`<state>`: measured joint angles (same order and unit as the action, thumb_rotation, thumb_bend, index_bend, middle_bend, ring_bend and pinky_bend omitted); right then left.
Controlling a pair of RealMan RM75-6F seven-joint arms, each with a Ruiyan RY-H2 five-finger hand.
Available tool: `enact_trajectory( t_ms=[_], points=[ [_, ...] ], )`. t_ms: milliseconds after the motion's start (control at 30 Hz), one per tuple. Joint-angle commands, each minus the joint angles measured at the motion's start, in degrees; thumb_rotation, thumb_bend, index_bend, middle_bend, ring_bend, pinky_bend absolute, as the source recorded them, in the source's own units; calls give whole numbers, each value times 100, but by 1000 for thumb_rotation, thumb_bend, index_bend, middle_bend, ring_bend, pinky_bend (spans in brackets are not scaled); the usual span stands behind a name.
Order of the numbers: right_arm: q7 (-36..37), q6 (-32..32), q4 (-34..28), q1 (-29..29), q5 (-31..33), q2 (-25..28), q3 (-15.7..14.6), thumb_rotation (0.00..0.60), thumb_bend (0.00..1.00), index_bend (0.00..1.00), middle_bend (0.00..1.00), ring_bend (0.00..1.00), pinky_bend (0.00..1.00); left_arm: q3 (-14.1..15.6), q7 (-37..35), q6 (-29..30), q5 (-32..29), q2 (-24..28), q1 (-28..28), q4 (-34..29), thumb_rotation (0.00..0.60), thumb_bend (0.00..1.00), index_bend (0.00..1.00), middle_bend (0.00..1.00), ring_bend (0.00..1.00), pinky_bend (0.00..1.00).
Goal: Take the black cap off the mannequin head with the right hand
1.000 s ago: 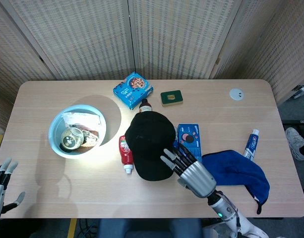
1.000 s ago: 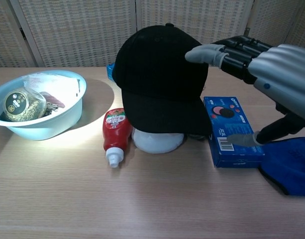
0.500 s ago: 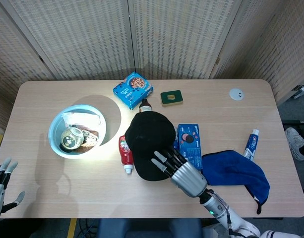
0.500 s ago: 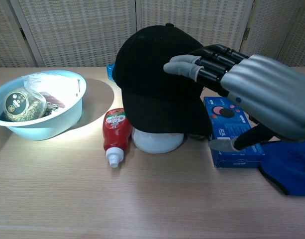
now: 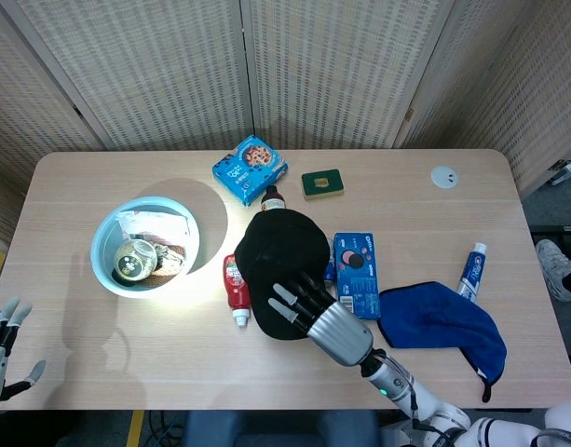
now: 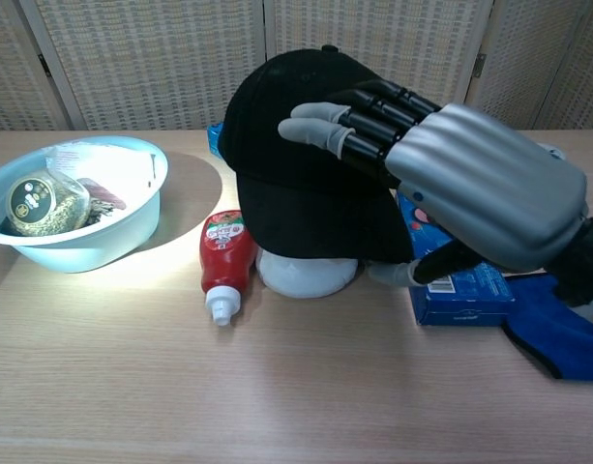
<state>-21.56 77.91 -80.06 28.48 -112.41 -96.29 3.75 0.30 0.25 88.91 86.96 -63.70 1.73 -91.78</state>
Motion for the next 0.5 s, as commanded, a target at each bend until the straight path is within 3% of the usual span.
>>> enact_trajectory(
  t_ms=[33, 133, 300, 500],
  points=[
    [56, 57, 149, 81, -21, -95, 26, 600, 0, 0, 0, 0, 0, 2, -10, -15, 0, 0, -7, 2, 600, 246, 21, 0, 71, 7],
    [88, 56, 255, 158, 5, -166, 53, 600, 15, 0, 0, 0, 0, -6, -29, -15, -7, 4, -10, 10, 600, 246, 21, 0, 71, 7],
    [149, 93, 330, 282, 10, -212, 85, 600, 121, 0, 0, 0, 0, -13, -73, 2, -31, 17, 9, 36, 600, 246, 21, 0, 71, 7],
    [182, 186, 341, 389, -25, -214, 94, 600, 159, 0, 0, 0, 0, -9, -90, -34, -42, 6, -1, 60, 600, 246, 21, 0, 71, 7]
  ],
)
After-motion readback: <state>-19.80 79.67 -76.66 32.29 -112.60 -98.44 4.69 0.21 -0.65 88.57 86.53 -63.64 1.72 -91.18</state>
